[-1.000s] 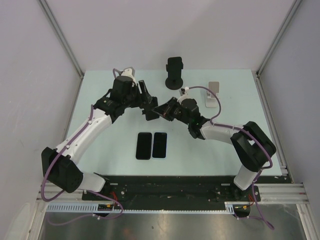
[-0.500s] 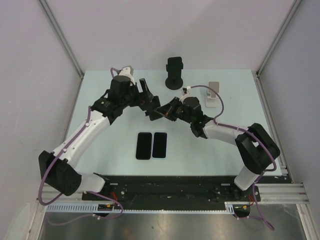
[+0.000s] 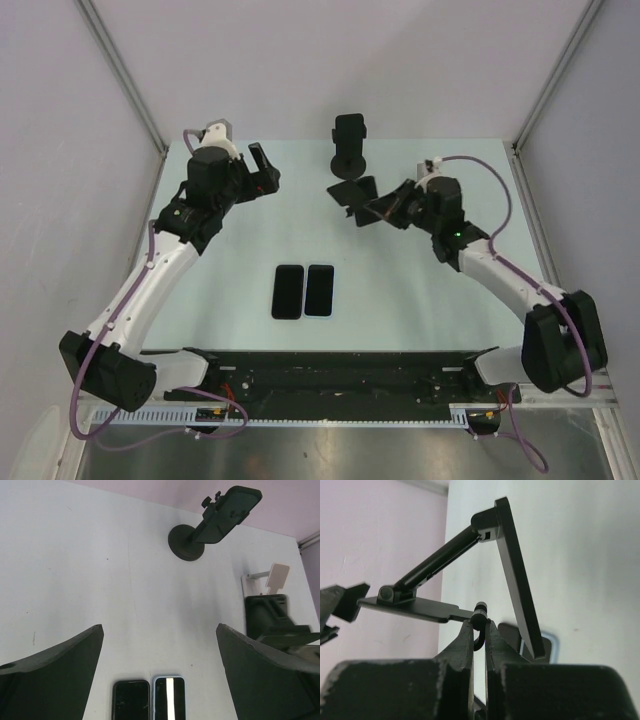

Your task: Remove the phone from the phone stand

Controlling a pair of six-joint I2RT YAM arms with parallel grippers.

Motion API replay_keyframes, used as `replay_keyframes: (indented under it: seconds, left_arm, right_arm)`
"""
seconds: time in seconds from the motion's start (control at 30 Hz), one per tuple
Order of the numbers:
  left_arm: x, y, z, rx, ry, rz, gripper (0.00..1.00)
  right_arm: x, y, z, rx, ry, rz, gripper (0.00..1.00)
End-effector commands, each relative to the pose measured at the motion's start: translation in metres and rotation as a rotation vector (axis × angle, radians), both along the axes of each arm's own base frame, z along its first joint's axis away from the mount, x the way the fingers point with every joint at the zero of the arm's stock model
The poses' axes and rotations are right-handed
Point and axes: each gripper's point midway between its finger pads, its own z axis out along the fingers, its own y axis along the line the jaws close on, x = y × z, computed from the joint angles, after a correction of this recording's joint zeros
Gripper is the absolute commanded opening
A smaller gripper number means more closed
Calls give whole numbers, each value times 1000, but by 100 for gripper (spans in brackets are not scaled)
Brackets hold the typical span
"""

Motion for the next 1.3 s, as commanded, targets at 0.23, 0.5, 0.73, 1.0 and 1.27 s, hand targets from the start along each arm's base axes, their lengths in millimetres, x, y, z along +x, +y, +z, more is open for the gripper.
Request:
replay_keyframes:
  seconds: [0.23,0.5,0.73,1.0,1.27]
  left_arm:
    - [4,11,20,30,-73,24,100]
    - [6,8,15,40,-64,12,100]
    - [10,7,6,57,-43,11,100]
    - [16,4,-8,72,-10,1,100]
    - [20,2,-21,87,19,-5,100]
  right_arm:
    - [14,-187,49,-28,-88,-285,0]
    - [58,-252,30,18,-78,-402,0]
    - [93,-301,-13,43,6,-421,0]
    - [125,-307,-50,115,30,-276,0]
    - [147,-310,-86,152,46,-210,0]
